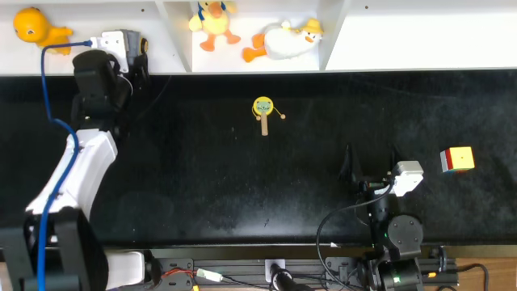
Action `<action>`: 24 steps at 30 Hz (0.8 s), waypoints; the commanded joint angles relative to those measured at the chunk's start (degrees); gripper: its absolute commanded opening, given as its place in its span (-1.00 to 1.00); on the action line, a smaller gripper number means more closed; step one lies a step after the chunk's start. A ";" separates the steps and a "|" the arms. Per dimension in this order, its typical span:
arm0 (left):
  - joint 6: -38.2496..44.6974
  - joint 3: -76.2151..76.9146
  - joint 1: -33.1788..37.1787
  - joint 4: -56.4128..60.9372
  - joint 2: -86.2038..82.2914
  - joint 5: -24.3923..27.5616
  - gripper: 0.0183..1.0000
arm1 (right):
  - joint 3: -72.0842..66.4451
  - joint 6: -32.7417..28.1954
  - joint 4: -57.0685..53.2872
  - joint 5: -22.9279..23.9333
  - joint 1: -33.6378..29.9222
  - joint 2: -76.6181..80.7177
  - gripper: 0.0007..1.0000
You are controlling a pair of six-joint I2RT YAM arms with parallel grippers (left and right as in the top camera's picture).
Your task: Store Toys
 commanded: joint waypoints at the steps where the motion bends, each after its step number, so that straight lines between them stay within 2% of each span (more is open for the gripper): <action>1: -0.92 1.33 -0.15 4.04 1.14 0.48 -0.81 | -0.79 -0.39 0.26 0.46 0.31 -0.48 0.99; 6: -3.85 1.60 -0.04 6.64 1.92 0.26 -0.86 | -0.79 -0.39 0.26 0.46 0.31 -0.48 0.99; 16: -4.83 13.73 -0.07 -3.87 9.75 0.26 -0.87 | -0.79 -0.39 0.26 0.46 0.31 -0.46 0.99; 24: -4.90 16.98 -0.07 -4.61 13.53 0.04 -0.86 | -0.79 -0.42 0.26 0.46 0.31 -0.46 0.99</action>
